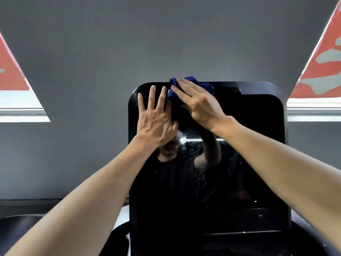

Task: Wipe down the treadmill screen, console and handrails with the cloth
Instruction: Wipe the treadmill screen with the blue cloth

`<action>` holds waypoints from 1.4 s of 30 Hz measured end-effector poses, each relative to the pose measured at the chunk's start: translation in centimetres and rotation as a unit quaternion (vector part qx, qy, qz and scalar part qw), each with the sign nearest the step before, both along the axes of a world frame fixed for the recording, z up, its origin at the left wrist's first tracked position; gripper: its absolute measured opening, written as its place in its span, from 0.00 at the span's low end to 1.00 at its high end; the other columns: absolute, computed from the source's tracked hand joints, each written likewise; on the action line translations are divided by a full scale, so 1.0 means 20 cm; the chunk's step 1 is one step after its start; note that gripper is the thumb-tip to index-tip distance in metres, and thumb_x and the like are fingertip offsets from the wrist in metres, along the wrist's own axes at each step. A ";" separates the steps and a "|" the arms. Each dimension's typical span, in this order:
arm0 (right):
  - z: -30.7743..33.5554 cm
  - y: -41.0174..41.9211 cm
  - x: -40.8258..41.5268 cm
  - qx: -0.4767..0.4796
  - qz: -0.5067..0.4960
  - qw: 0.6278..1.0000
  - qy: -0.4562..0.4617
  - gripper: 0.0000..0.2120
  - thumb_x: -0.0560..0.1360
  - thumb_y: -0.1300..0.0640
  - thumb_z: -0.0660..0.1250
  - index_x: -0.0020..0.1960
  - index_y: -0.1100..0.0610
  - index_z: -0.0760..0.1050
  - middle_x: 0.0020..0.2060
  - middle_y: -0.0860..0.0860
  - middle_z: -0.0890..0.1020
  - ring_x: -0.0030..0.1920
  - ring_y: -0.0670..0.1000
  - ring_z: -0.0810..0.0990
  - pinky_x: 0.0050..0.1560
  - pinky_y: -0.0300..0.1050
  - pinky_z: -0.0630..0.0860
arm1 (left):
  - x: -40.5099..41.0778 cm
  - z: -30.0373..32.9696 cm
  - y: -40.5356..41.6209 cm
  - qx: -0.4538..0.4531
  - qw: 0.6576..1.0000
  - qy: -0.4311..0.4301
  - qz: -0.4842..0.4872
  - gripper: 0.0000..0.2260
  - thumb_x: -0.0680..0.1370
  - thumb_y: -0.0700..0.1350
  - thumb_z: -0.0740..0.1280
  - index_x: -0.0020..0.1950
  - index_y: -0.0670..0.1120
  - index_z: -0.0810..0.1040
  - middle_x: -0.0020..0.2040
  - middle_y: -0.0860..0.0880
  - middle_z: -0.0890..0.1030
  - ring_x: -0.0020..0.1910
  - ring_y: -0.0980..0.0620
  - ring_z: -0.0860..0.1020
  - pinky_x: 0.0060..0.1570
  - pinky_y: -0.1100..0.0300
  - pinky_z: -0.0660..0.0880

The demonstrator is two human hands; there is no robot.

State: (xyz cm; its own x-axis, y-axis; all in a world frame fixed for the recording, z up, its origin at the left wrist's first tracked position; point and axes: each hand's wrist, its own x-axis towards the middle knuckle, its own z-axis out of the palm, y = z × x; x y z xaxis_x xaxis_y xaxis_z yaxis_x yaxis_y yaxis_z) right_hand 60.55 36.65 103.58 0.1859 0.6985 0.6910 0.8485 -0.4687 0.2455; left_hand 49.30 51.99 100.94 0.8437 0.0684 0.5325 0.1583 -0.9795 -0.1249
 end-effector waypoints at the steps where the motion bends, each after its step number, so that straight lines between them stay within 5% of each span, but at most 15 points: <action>1: -0.03 0.00 -0.01 0.013 -0.003 1.000 -0.013 0.23 0.81 0.62 0.64 0.75 0.57 0.69 0.74 0.57 0.70 0.75 0.58 0.68 0.73 0.54 0.68 | 0.00 -0.01 0.01 0.003 1.000 -0.006 0.000 0.38 0.73 0.59 0.48 0.82 0.45 0.57 0.84 0.45 0.50 0.82 0.38 0.45 0.76 0.31 0.46; 7: -0.19 -0.23 -0.02 -0.023 0.038 0.994 -0.104 0.19 0.85 0.67 0.51 0.73 0.61 0.71 0.75 0.59 0.68 0.77 0.59 0.63 0.73 0.55 0.67 | 0.00 -0.02 0.01 0.008 1.000 -0.017 0.004 0.39 0.72 0.57 0.47 0.83 0.45 0.49 0.83 0.46 0.51 0.82 0.38 0.47 0.76 0.32 0.47; 15: -0.28 -0.14 -0.12 -0.027 -0.022 0.997 -0.069 0.23 0.85 0.62 0.45 0.76 0.56 0.68 0.75 0.51 0.70 0.71 0.55 0.69 0.69 0.48 0.70 | 0.01 -0.04 0.03 0.017 1.000 -0.018 0.009 0.39 0.73 0.55 0.45 0.83 0.45 0.44 0.84 0.47 0.47 0.82 0.40 0.44 0.77 0.33 0.46; 22: -0.44 -0.20 -0.26 0.143 -0.178 0.972 0.064 0.24 0.80 0.65 0.57 0.76 0.56 0.68 0.73 0.51 0.73 0.70 0.56 0.71 0.64 0.50 0.74 | 0.02 -0.05 0.05 0.012 1.000 -0.017 -0.003 0.35 0.79 0.52 0.53 0.83 0.46 0.41 0.84 0.48 0.44 0.82 0.40 0.42 0.77 0.33 0.45; 28: -0.39 -0.14 -0.22 0.064 -0.103 0.992 0.040 0.23 0.81 0.62 0.55 0.76 0.56 0.68 0.74 0.53 0.71 0.74 0.53 0.68 0.70 0.48 0.71 | 0.01 -0.04 0.04 0.014 1.000 -0.014 -0.005 0.37 0.80 0.55 0.54 0.83 0.46 0.41 0.84 0.48 0.44 0.82 0.40 0.41 0.77 0.33 0.44; 33: -0.45 -0.11 -0.31 0.255 -0.223 0.930 0.142 0.30 0.76 0.72 0.62 0.77 0.58 0.66 0.73 0.54 0.72 0.74 0.57 0.67 0.69 0.50 0.73 | 0.01 -0.03 0.00 -0.004 1.000 -0.007 -0.003 0.36 0.79 0.52 0.56 0.83 0.49 0.42 0.83 0.44 0.45 0.81 0.35 0.41 0.74 0.28 0.43; 38: -0.40 -0.12 -0.26 0.116 -0.140 0.983 0.042 0.25 0.77 0.69 0.64 0.73 0.59 0.72 0.69 0.54 0.76 0.70 0.54 0.73 0.62 0.47 0.78 | 0.01 -0.02 -0.01 -0.002 1.000 0.004 -0.004 0.38 0.77 0.50 0.56 0.83 0.52 0.40 0.83 0.42 0.44 0.80 0.32 0.41 0.72 0.25 0.43; 42: -0.41 -0.34 -0.18 0.180 -0.201 0.960 0.081 0.24 0.77 0.68 0.63 0.72 0.58 0.73 0.68 0.54 0.78 0.69 0.55 0.73 0.59 0.52 0.80 | 0.01 -0.02 -0.01 -0.006 1.000 0.007 -0.007 0.38 0.76 0.49 0.57 0.83 0.53 0.41 0.83 0.41 0.44 0.80 0.32 0.41 0.72 0.25 0.43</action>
